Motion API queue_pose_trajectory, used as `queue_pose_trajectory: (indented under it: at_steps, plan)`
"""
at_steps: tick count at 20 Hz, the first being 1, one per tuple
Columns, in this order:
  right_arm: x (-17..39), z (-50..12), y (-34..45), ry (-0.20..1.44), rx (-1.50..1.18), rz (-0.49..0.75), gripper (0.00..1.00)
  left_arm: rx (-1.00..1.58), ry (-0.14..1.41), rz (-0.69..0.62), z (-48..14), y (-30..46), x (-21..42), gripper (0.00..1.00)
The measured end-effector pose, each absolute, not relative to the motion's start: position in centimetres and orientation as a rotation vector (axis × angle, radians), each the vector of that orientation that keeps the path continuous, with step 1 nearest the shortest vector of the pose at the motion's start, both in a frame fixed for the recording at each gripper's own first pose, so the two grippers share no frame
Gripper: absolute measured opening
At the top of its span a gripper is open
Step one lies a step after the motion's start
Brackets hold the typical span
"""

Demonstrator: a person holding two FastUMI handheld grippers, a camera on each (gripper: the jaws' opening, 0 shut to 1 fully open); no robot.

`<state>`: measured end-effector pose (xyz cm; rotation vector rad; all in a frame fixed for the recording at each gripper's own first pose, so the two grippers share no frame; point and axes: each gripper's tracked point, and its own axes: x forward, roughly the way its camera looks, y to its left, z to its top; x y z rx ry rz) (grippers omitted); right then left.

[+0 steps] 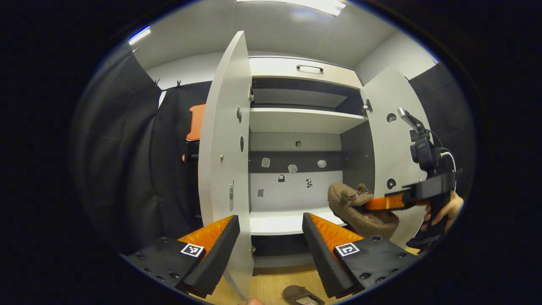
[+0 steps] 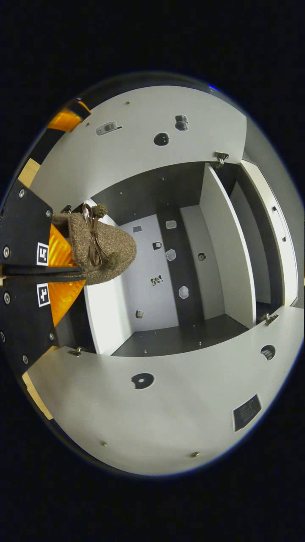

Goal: Grab one shoe with the right hand and put it into the shoe cabinet, grab the other shoe with the left hand and put it into the shoe cabinet; then close the right door with the right hand and the left door with the left hand.

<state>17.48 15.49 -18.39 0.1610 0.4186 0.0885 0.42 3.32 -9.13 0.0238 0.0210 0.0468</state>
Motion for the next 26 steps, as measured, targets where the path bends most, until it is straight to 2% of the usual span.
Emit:
queue_pose_trajectory:
  at_steps: [5, 12, 18, 20, 21, 22, 23, 24, 26]
  plan:
    - [25.7, -17.3, 15.1, 0.426, 0.123, 0.022, 0.01, 0.026, 0.040, 0.032, -10.9, 3.3, 1.1, 0.97]
    - [37.5, -24.6, 14.8, 0.575, 0.123, -0.060, 0.01, 0.057, 0.029, 0.022, -11.4, 3.3, 2.2, 0.95]
    - [41.2, -30.1, 13.5, 0.673, 0.071, -0.119, 0.01, 0.059, 0.010, 0.015, -10.7, 2.7, 3.0, 0.95]
    - [41.3, -30.7, 12.9, 0.687, 0.072, -0.128, 0.06, 0.052, 0.017, 0.011, -11.0, 2.5, 3.2, 0.95]
    - [41.1, -30.7, 12.8, 0.687, 0.077, -0.138, 0.16, 0.047, 0.024, 0.006, -11.3, 2.4, 3.2, 0.95]
    - [40.7, -30.5, 12.8, 0.681, 0.080, -0.135, 0.17, 0.042, 0.029, 0.003, -11.4, 2.2, 3.2, 0.95]
    - [40.2, -30.2, 12.8, 0.676, 0.078, -0.129, 0.10, 0.040, 0.030, 0.004, -11.5, 2.1, 3.1, 0.95]
    - [39.7, -29.7, 12.8, 0.669, 0.078, -0.122, 0.25, 0.042, 0.033, 0.007, -11.6, 2.0, 3.0, 0.95]
    - [38.8, -29.5, 12.6, 0.666, 0.076, -0.119, 0.36, 0.045, 0.038, 0.013, -11.8, 1.7, 2.8, 0.95]
